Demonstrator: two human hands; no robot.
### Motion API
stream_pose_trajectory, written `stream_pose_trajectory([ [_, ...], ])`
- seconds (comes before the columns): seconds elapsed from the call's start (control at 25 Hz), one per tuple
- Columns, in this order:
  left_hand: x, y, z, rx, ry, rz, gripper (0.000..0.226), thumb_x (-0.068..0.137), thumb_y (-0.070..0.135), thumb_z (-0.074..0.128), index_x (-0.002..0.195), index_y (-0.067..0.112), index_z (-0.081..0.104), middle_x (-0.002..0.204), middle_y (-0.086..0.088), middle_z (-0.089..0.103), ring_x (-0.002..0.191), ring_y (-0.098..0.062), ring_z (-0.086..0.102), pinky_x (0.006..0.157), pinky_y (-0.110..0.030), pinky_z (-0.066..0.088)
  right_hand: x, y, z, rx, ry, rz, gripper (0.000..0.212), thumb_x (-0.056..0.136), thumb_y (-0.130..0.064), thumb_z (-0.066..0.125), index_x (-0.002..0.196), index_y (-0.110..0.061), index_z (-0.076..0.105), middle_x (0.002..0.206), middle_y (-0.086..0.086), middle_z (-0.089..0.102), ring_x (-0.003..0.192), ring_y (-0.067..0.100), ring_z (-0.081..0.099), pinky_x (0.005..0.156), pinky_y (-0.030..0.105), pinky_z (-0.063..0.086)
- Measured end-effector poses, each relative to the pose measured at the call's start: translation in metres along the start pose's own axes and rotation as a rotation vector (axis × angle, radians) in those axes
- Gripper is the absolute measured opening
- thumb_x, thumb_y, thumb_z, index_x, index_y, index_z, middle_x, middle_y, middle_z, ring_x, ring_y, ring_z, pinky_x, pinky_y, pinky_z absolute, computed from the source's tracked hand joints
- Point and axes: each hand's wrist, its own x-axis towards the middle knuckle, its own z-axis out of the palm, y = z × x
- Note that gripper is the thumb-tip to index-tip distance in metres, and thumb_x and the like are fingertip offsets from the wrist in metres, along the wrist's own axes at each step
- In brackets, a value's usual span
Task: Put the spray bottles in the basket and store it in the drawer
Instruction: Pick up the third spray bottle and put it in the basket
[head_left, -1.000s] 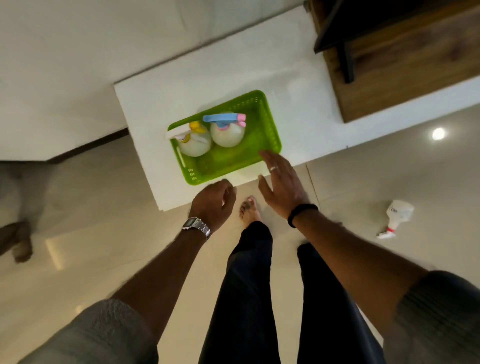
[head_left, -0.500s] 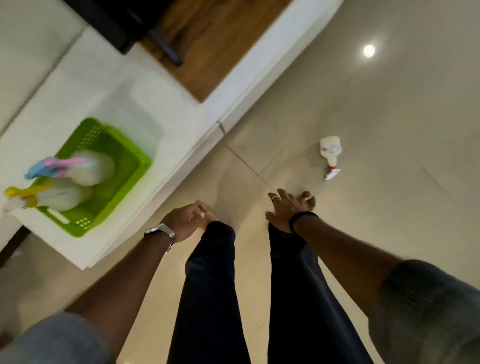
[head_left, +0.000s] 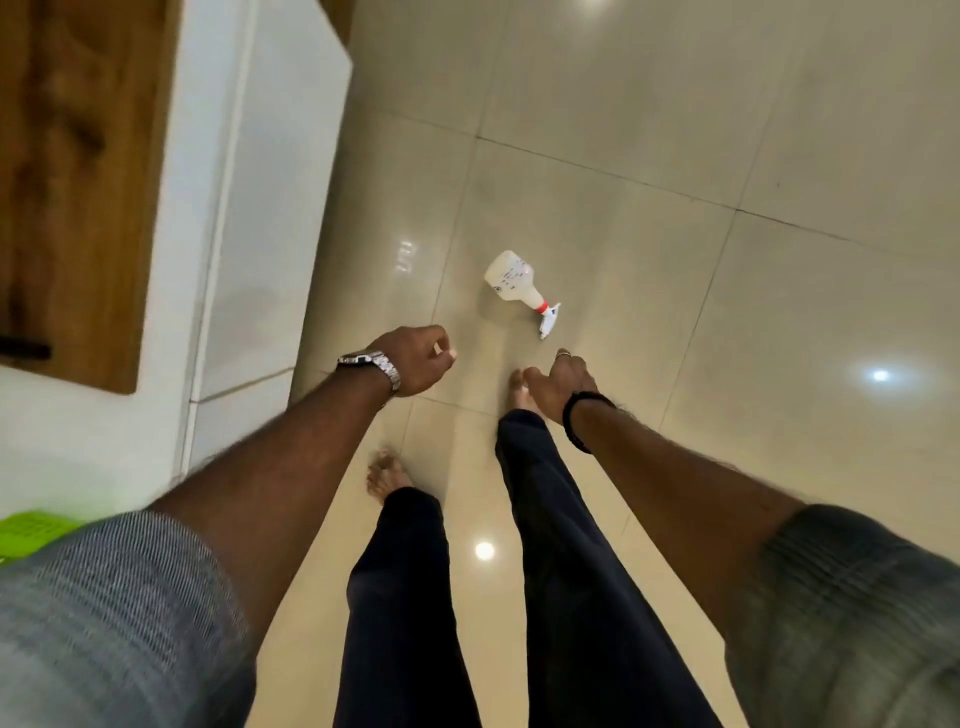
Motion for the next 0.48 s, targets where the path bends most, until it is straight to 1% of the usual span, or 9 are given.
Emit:
stream_pose_trajectory([
  [0.08,0.034,0.039,-0.011,0.122,-0.026,0.037,0.036,0.102,0.046,0.047,0.123,0.02,0.061,0.125,-0.007,0.071,0.114,-0.03,0.066,0.099,-0.039,0.053,0.022,0.01,-0.016,0.13,0.003,0.051,0.056,0.095,-0.038,0.047,0.14,-0.005,0.044,0.142,0.013,0.047,0.125,0.035,0.052,0.096,0.042,0.046],
  [0.2,0.079,0.077,-0.022,0.26,-0.028,0.063,0.04,0.102,0.046,0.046,0.13,0.021,0.059,0.131,-0.009,0.068,0.118,-0.032,0.064,0.102,-0.04,0.052,0.054,0.016,-0.026,0.369,-0.018,0.105,0.056,0.095,-0.039,0.046,0.139,-0.004,0.045,0.138,0.014,0.051,0.12,0.034,0.055,0.091,0.039,0.047],
  [0.36,0.117,0.094,-0.023,0.38,-0.072,0.084,0.043,0.102,0.045,0.046,0.135,0.02,0.056,0.135,-0.009,0.066,0.121,-0.033,0.063,0.1,-0.039,0.051,0.079,0.021,-0.023,0.592,-0.045,0.173,0.057,0.094,-0.039,0.046,0.141,-0.005,0.045,0.133,0.012,0.055,0.113,0.031,0.057,0.085,0.035,0.043],
  [0.48,0.13,0.088,-0.018,0.454,-0.154,0.068,0.044,0.103,0.046,0.044,0.138,0.021,0.054,0.136,-0.011,0.063,0.12,-0.034,0.062,0.096,-0.039,0.049,0.089,0.028,-0.016,0.646,-0.077,0.227,0.051,0.095,-0.038,0.046,0.133,-0.003,0.051,0.119,0.012,0.06,0.103,0.03,0.057,0.08,0.034,0.041],
])
